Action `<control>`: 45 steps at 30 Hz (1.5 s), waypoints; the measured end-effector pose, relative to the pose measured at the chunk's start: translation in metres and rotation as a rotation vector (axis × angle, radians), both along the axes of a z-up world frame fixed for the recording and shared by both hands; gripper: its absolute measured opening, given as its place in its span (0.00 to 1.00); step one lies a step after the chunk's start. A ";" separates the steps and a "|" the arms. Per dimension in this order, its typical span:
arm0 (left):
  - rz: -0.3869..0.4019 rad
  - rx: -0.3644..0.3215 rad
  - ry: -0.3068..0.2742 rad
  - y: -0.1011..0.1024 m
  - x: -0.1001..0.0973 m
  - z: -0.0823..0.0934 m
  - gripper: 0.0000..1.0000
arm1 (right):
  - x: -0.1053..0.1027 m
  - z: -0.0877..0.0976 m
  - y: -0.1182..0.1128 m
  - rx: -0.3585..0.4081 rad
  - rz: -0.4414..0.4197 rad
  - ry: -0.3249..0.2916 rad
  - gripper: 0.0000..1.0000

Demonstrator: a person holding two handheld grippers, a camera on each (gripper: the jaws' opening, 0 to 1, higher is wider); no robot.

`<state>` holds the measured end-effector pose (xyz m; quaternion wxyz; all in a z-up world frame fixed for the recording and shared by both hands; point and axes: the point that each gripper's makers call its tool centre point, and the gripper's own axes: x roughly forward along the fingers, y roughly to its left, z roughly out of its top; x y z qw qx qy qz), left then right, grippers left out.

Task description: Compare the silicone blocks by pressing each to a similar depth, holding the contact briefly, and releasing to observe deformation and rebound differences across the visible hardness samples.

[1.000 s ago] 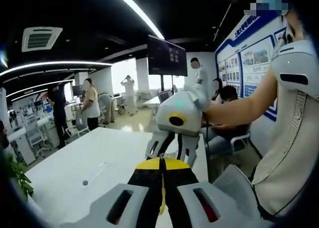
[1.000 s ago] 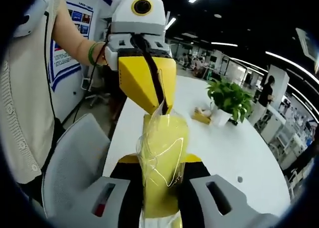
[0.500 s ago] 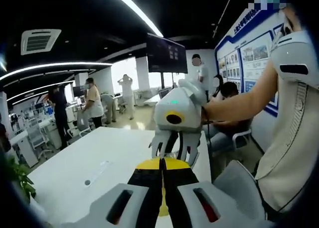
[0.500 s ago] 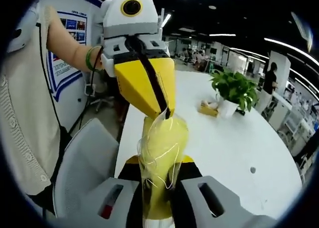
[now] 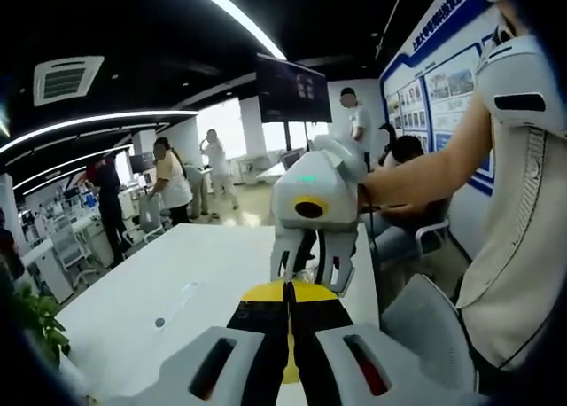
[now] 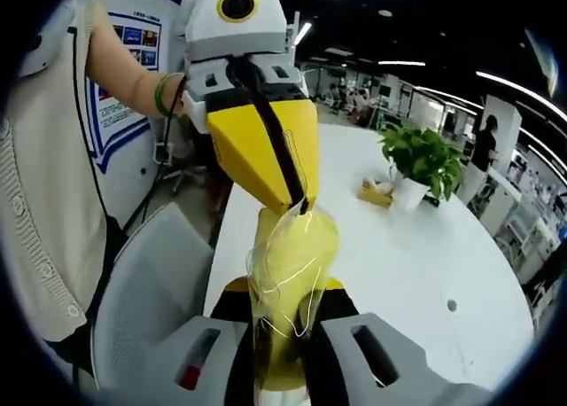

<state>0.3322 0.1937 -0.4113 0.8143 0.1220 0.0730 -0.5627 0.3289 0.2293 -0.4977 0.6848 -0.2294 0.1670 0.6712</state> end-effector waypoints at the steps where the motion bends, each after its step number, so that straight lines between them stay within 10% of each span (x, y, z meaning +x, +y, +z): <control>1: -0.001 0.003 -0.003 0.000 0.000 -0.001 0.00 | -0.001 -0.001 -0.001 -0.005 -0.001 0.010 0.06; 45: 0.014 0.020 0.044 -0.005 -0.002 -0.003 0.00 | 0.001 -0.007 -0.010 -0.048 -0.021 0.051 0.19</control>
